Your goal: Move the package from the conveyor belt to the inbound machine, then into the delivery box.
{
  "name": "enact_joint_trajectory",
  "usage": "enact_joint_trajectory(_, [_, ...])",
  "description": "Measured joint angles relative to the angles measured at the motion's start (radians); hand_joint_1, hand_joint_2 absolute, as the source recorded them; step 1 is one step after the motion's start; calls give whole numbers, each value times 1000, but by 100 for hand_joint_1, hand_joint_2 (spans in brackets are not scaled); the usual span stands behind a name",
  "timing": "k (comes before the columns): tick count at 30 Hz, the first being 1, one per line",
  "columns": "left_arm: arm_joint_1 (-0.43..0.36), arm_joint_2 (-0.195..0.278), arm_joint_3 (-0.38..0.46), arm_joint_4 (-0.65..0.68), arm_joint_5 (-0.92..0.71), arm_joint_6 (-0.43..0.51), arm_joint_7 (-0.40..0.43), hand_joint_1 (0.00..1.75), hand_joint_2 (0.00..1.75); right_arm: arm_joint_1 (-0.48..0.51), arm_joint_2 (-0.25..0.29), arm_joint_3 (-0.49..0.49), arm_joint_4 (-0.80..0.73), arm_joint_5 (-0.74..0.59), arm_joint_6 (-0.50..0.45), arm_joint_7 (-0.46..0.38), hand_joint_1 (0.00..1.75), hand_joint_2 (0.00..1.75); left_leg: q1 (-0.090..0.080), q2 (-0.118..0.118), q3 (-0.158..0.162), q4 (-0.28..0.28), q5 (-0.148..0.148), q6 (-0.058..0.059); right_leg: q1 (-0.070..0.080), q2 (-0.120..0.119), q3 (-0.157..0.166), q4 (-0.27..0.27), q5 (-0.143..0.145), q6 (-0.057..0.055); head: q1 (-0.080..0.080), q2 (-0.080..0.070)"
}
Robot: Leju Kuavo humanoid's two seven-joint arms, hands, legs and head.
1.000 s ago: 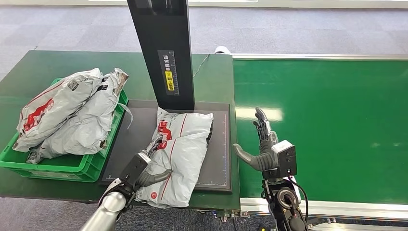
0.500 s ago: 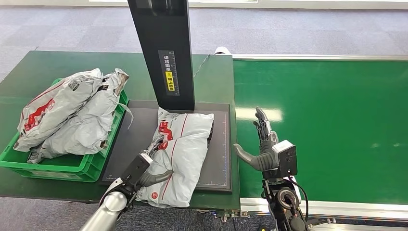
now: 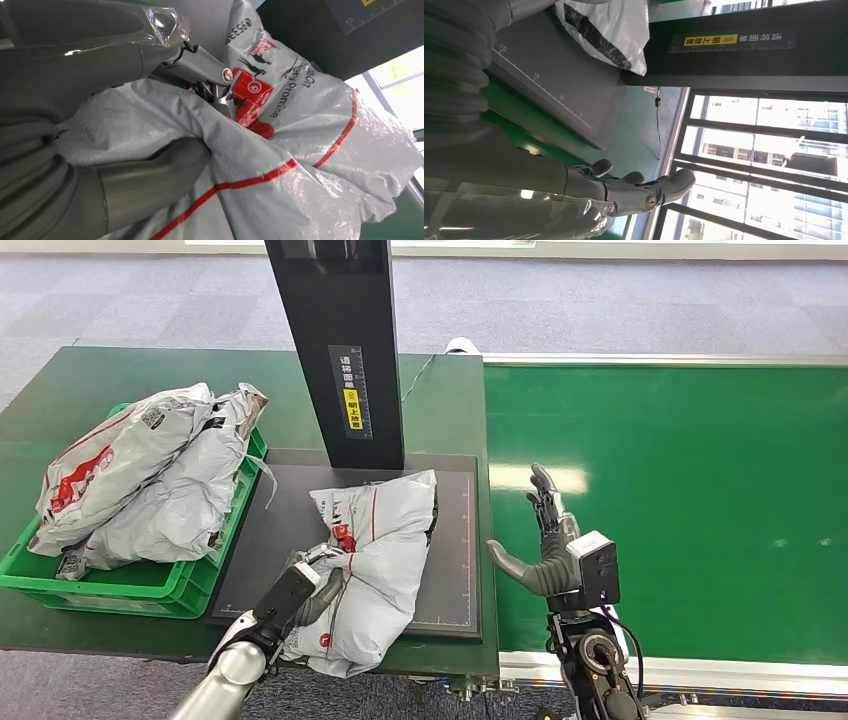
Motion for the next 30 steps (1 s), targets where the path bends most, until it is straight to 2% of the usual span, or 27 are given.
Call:
enact_joint_trajectory(21, [58,14,12,-77,57,26,-37,175,175,5,-10,0,0,0,0,7,0,175,0,1,-1,0,0,0,0,1,-2,0,0,0,0,0])
enact_joint_trajectory(26, [127,44,59,-235,134,38,-66,175,175,26,-15,-4,-4,0,-1,7,0,175,0,1,-4,0,0,0,0,1,-5,0,0,0,0,0])
enact_joint_trajectory(30, [199,74,149,-431,189,35,-107,175,175,66,-18,-18,-27,7,-6,8,0,175,1,2,-7,0,0,0,1,1,-9,0,0,0,0,0])
